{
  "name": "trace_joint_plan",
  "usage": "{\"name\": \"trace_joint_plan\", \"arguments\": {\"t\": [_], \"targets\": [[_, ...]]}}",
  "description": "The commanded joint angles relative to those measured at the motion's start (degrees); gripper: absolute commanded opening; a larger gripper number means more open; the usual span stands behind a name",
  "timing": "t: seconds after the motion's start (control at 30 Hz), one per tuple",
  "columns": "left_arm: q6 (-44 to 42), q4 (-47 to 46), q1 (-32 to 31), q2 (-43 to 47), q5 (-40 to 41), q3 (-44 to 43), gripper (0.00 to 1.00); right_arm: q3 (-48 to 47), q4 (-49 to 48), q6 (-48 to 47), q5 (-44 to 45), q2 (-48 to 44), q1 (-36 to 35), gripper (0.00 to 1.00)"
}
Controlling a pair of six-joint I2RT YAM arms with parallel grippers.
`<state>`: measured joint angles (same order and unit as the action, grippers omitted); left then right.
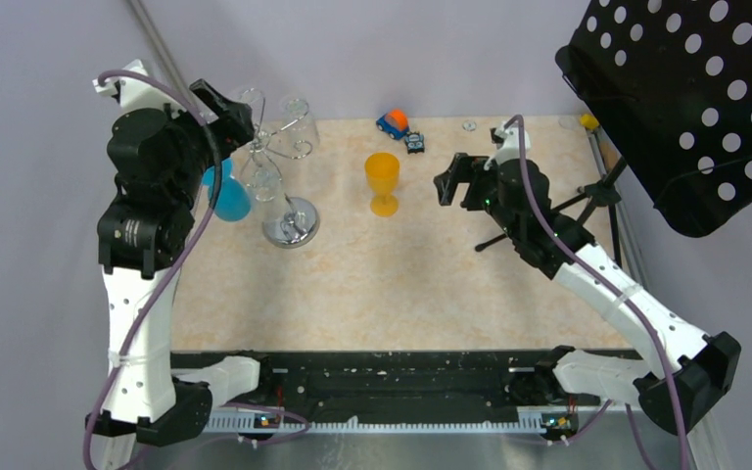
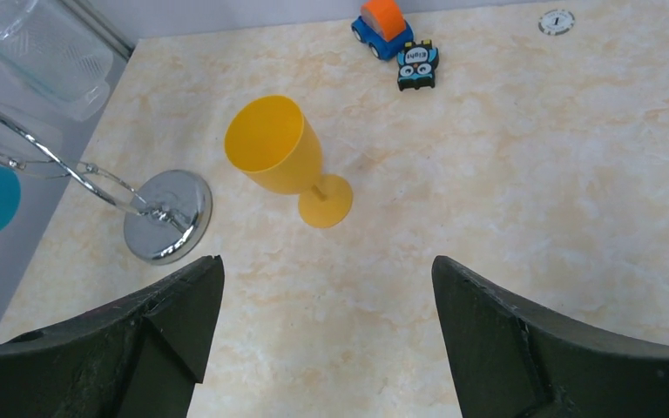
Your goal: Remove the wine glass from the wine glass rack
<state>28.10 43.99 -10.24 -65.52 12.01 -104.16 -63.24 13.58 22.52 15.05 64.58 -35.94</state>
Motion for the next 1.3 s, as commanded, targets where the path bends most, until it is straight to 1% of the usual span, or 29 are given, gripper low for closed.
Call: {"name": "trace_joint_plan", "arguments": {"t": [0.0, 0.13, 0.23, 0.27, 0.33, 0.37, 0.5, 0.53, 0.57, 0.67, 0.73, 0.8, 0.9, 0.97, 1.1, 1.17, 1.27], "targets": [[4.4, 2.0, 3.7, -1.3, -4.7, -0.7, 0.88, 1.6, 1.0, 3.0, -1.0, -2.1, -0.2, 0.90], [7.0, 2.0, 7.6, -0.9, -8.9, 1.7, 0.86, 2.3, 2.6, 6.8, -2.5, -2.5, -0.2, 0.89], [7.8, 0.9, 9.7, 1.9, -9.2, 5.1, 0.86, 1.6, 4.2, 8.7, -4.4, -2.5, -0.2, 0.87], [8.2, 0.1, 11.6, 3.0, -9.8, 6.2, 0.86, 1.0, 5.2, 9.8, -4.7, -2.5, -0.2, 0.87], [8.4, -2.0, 13.7, 5.1, -12.7, 8.0, 0.86, 0.3, 6.4, 11.4, -5.6, -2.6, -0.2, 0.87], [8.0, -2.4, 14.2, 5.8, -14.0, 8.2, 0.86, 0.4, 6.5, 12.3, -6.1, -2.8, -0.2, 0.86], [7.7, -0.3, 16.0, 6.8, -14.7, 8.4, 0.86, 1.4, 5.7, 15.7, -8.0, -2.4, -0.2, 0.86], [8.2, 0.1, 16.6, 7.2, -15.3, 8.6, 0.86, 1.0, 5.5, 16.1, -9.1, -2.0, -0.2, 0.84], [8.9, 0.2, 17.4, 7.7, -16.4, 8.9, 0.86, 0.6, 5.2, 16.3, -9.6, -1.5, -0.2, 0.80], [12.5, -1.6, 20.0, 10.1, -18.9, 10.4, 0.86, -0.8, 5.6, 16.0, -10.4, 1.0, -0.2, 0.72], [13.1, -2.2, 21.3, 10.6, -20.8, 10.1, 0.86, -3.5, 7.8, 15.1, -10.8, 3.0, -0.1, 0.71], [12.8, -0.5, 22.1, 10.8, -19.8, 10.2, 0.86, -4.9, 7.9, 12.8, -11.8, 4.4, -0.1, 0.69], [14.0, -1.4, 23.5, 12.7, -18.8, 14.5, 0.86, -3.7, 5.8, 11.4, -11.0, 4.5, -0.1, 0.69], [14.6, -2.2, 25.1, 13.5, -20.6, 16.5, 0.86, -3.1, 4.7, 11.4, -10.6, 4.3, 0.0, 0.69], [12.8, 2.0, 29.4, 9.7, -25.7, 12.1, 0.86, -3.5, 4.6, 10.0, -10.2, 4.0, 0.3, 0.69], [12.9, 2.6, 32.5, 8.8, -27.8, 12.3, 0.85, -3.1, 4.4, 9.8, -9.4, 3.9, 0.5, 0.69], [13.2, 2.3, 34.8, 7.6, -28.9, 13.7, 0.85, -2.7, 4.3, 9.9, -9.2, 3.5, 0.9, 0.69]]}}
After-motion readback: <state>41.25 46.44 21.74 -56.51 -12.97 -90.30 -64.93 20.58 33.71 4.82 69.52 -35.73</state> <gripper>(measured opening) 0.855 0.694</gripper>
